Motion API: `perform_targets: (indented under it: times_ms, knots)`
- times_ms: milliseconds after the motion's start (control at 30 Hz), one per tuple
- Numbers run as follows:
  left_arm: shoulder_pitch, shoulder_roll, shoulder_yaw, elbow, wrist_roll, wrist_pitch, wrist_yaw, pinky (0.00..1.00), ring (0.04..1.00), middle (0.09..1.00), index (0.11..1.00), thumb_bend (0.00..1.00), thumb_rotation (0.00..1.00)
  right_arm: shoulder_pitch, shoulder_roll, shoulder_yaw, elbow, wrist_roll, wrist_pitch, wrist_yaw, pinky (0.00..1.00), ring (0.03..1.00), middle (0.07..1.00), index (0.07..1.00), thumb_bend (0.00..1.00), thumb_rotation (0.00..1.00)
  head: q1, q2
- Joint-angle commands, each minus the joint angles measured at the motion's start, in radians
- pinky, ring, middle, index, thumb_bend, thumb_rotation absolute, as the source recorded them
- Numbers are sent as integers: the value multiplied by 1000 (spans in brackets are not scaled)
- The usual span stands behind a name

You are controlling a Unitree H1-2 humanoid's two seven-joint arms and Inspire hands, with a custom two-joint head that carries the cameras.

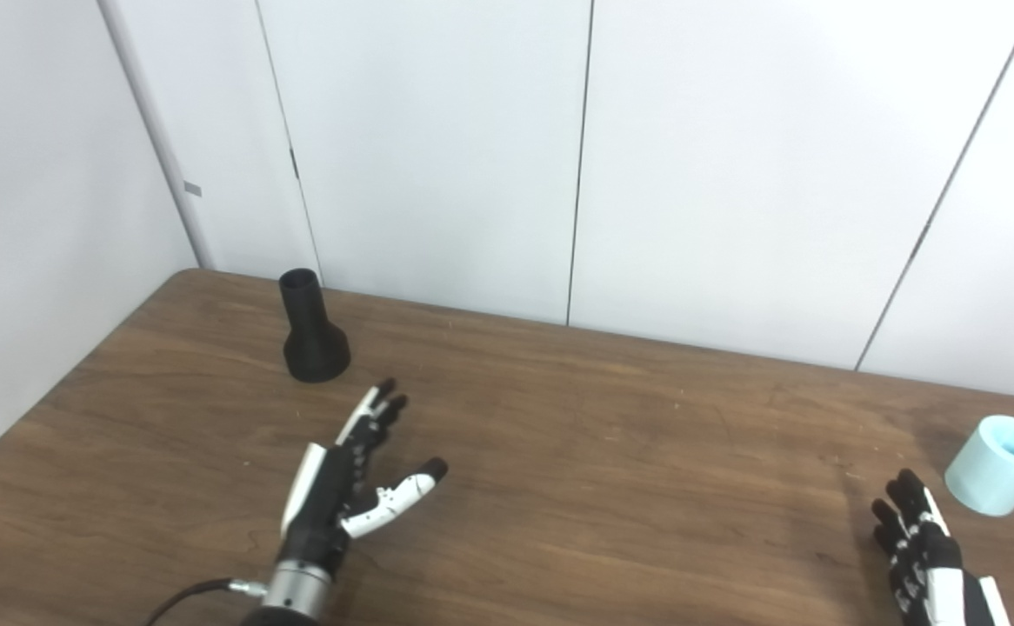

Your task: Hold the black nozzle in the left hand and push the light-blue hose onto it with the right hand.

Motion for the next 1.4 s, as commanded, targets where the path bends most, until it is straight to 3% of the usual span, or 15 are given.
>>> perform_targets:
  times_ms: [0,267,400,767,1000,1133,1367]
  knots:
    - [-41,43,35,-60,16,20,13,974,935,893,893,733,172,11,5,0,36,2,-31,2,967,960,975,975,602,1000,-1,1]
    - [-96,149,129,-76,-8,55,14,952,902,876,888,796,136,10,13,2,39,2,-30,-1,961,955,962,968,610,1000,0,-6]
    - [-150,207,168,-10,39,53,50,921,885,861,884,842,145,3,10,-1,61,6,-41,2,953,952,957,966,612,1000,4,-9]
    - [-230,341,172,83,135,155,42,889,907,881,909,913,250,-10,20,5,91,-1,-59,-1,908,929,939,955,597,1000,-2,2]
    - [-315,419,118,195,215,230,38,859,927,911,915,936,303,-14,28,12,86,-11,-58,0,891,919,932,947,550,1000,-11,8]
    - [-367,464,64,288,252,235,27,985,974,954,924,947,350,-12,25,11,81,-6,-54,5,877,918,932,947,550,1000,-13,10]
    - [-424,491,-8,376,295,257,5,1000,1000,997,928,978,410,-6,25,14,66,-13,-47,1,818,890,907,945,559,1000,-19,21]
